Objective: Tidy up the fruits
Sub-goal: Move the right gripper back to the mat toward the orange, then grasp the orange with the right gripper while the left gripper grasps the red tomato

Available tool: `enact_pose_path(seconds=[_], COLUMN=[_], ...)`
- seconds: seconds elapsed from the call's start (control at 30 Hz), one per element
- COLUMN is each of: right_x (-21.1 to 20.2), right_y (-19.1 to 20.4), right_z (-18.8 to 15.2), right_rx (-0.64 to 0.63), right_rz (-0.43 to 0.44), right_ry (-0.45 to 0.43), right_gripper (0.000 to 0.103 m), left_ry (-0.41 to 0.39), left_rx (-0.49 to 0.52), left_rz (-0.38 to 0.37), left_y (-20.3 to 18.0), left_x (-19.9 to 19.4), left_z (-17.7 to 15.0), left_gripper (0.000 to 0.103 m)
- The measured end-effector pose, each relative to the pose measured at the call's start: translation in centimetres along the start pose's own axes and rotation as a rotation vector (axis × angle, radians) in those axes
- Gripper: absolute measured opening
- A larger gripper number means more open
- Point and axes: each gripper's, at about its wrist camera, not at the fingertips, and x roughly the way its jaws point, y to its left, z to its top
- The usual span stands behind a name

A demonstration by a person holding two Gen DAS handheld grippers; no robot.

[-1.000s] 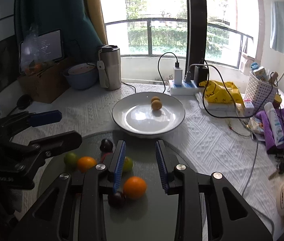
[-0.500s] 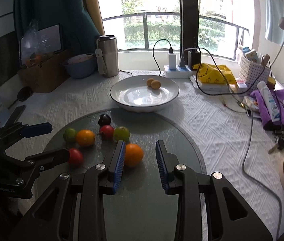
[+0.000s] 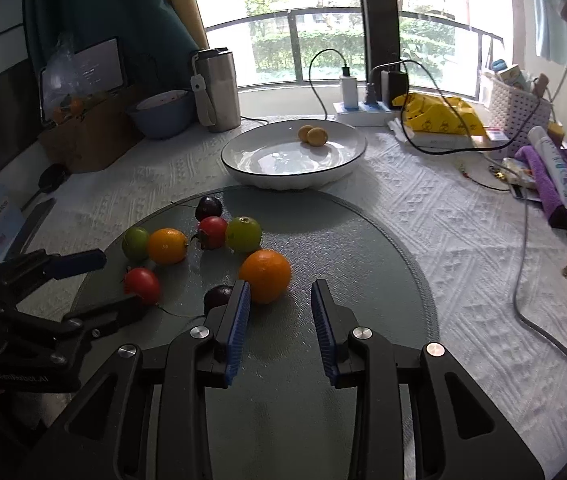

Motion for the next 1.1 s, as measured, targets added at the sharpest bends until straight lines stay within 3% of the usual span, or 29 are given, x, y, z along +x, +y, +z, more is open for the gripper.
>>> enact_pose_path(seconds=[0.13,0.6,1.1], right_x=[0.9,3.9,2.3], right_y=[0.3,-0.4,-0.8], right_z=[0.7,1.7,1.8], right_rx=[-0.011,0.011,0.006], right_rz=[0.036,0.085,0.102], right_ry=[0.001,0.060,0.035], right_gripper=[0.039,0.039,0.037], left_ry=[0.015,0.067,0.036], left_rx=[-0.013,-0.003,0.043], left_rz=[0.015,0.058,0.038], left_y=[0.1,0.0,-1.8], left_x=[0.5,2.2,0.8], left_z=[0.1,0.4,1.4], left_gripper=[0.084,0.043,0.041])
